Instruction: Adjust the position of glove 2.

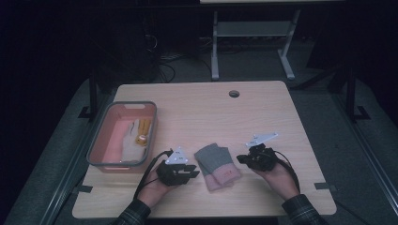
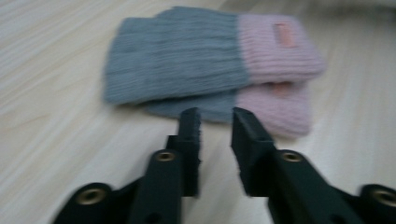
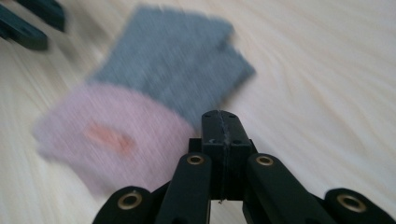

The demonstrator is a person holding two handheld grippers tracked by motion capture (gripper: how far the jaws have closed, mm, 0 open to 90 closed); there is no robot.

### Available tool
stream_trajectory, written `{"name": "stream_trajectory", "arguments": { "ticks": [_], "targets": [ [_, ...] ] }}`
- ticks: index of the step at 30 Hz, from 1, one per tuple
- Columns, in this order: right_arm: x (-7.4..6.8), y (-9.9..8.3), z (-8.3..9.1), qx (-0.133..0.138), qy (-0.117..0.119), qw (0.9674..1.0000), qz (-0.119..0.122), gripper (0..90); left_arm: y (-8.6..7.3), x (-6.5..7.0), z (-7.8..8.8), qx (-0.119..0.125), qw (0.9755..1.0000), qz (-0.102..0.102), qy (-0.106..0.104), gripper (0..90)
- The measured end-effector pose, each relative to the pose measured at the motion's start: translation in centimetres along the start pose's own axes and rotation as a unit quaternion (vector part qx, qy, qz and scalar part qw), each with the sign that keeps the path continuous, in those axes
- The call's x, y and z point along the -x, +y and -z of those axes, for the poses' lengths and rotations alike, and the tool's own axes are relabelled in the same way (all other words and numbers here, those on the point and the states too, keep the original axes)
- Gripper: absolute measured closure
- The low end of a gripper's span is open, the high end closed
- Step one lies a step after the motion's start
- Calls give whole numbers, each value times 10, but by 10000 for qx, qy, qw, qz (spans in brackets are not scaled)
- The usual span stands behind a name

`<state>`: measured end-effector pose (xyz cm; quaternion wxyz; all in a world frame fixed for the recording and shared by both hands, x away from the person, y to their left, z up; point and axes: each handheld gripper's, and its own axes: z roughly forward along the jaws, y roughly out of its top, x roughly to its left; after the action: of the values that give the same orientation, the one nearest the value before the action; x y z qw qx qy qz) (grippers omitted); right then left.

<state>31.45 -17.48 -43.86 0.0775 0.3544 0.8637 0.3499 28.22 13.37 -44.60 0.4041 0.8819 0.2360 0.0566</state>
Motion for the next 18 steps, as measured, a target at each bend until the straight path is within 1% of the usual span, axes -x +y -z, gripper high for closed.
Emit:
{"name": "stream_trajectory", "arguments": {
  "ticks": [1, 2, 4, 5, 6, 8, 9, 10, 11, 12, 13, 14, 15, 17, 18],
  "targets": [
    [2, -3, 1, -42, 55, 10000, -10, 900, 2, 3, -1, 20, 10000, 5, -57, 782],
    [3, -8, 0, -135, 104, 9999, 15, 900, 4, 6, -3, -6, 9999, -35, -135, 818],
    [3, -9, -1, -165, 119, 9998, 31, 900, 8, 13, -7, -6, 9998, -77, -208, 830],
    [1, -10, -3, -221, 181, 9996, 58, 900, 9, 15, -9, -49, 9997, -113, -231, 833],
    [0, -10, -4, -250, 188, 9995, 73, 900, 11, 18, -12, -66, 9995, -135, -269, 838],
    [-2, -10, -7, -303, 340, 9989, 111, 900, 12, 22, -16, -133, 9993, -186, -300, 845],
    [-3, -10, -10, -341, 355, 9987, 138, 899, 13, 24, -19, -178, 9991, -190, -334, 845],
    [-3, -10, -12, -415, 388, 9983, 121, 899, 13, 25, -21, -219, 9989, -233, -329, 845],
    [-3, -11, -13, -473, 419, 9980, 80, 899, 14, 26, -22, -221, 9990, -200, -328, 845],
    [-3, -11, -13, -473, 419, 9980, 80, 899, 14, 26, -23, -253, 9988, -250, -333, 845],
    [-3, -11, -13, -495, 462, 9977, 45, 900, 15, 27, -25, -251, 9988, -212, -349, 845],
    [-2, -11, -14, -519, 562, 9971, 6, 900, 15, 28, -26, -251, 9989, -222, -335, 844],
    [-2, -12, -13, -502, 613, 9969, 24, 899, 16, 28, -27, -277, 9987, -248, -345, 844],
    [-2, -11, -13, -490, 718, 9962, -34, 899, 16, 28, -30, -264, 9989, -215, -323, 840],
    [-2, -11, -13, -478, 800, 9956, -57, 899, 17, 28, -31, -287, 9988, -230, -326, 840]
  ]
}}
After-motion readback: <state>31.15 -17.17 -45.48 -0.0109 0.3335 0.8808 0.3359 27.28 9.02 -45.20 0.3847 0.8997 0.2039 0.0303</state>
